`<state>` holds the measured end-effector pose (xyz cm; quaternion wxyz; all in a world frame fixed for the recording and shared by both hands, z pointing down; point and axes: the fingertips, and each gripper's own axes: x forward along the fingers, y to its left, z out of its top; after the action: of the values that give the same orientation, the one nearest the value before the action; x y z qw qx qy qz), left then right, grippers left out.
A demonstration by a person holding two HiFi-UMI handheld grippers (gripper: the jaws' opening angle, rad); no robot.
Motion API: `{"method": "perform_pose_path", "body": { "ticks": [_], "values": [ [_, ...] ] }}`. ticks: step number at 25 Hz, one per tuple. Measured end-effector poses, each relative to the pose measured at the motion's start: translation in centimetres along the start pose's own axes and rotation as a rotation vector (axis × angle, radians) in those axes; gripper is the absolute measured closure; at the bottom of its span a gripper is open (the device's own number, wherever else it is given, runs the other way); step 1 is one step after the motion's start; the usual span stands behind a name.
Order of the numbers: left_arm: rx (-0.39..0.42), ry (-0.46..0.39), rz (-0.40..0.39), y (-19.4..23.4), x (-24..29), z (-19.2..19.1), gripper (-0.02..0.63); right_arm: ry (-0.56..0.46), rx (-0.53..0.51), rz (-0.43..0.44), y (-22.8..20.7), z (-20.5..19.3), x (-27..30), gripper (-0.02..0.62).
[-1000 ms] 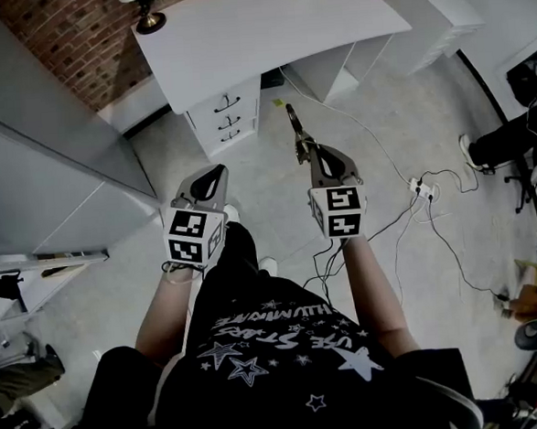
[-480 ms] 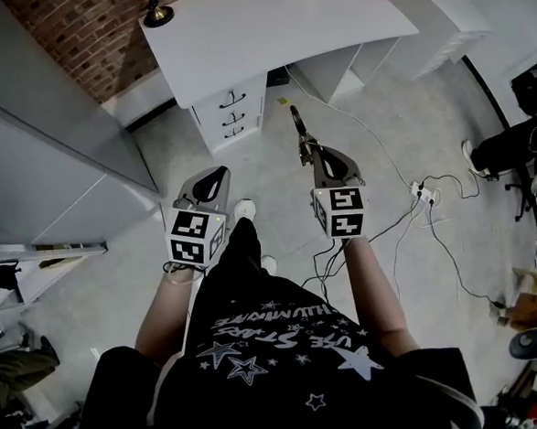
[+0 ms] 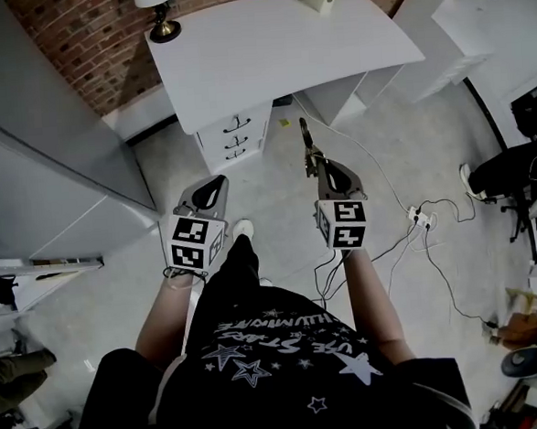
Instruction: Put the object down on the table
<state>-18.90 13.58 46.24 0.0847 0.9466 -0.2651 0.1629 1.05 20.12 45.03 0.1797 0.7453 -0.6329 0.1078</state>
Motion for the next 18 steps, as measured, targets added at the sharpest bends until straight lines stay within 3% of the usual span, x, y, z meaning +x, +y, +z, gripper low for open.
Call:
{"method": "perform_pose_path", "body": {
  "ticks": [18],
  "values": [
    [-0.013, 0.033, -0.064, 12.9, 17.6, 6.1, 0.584, 0.05, -0.01, -0.043, -5.7, 7.6, 20.5, 0.583]
  ]
}}
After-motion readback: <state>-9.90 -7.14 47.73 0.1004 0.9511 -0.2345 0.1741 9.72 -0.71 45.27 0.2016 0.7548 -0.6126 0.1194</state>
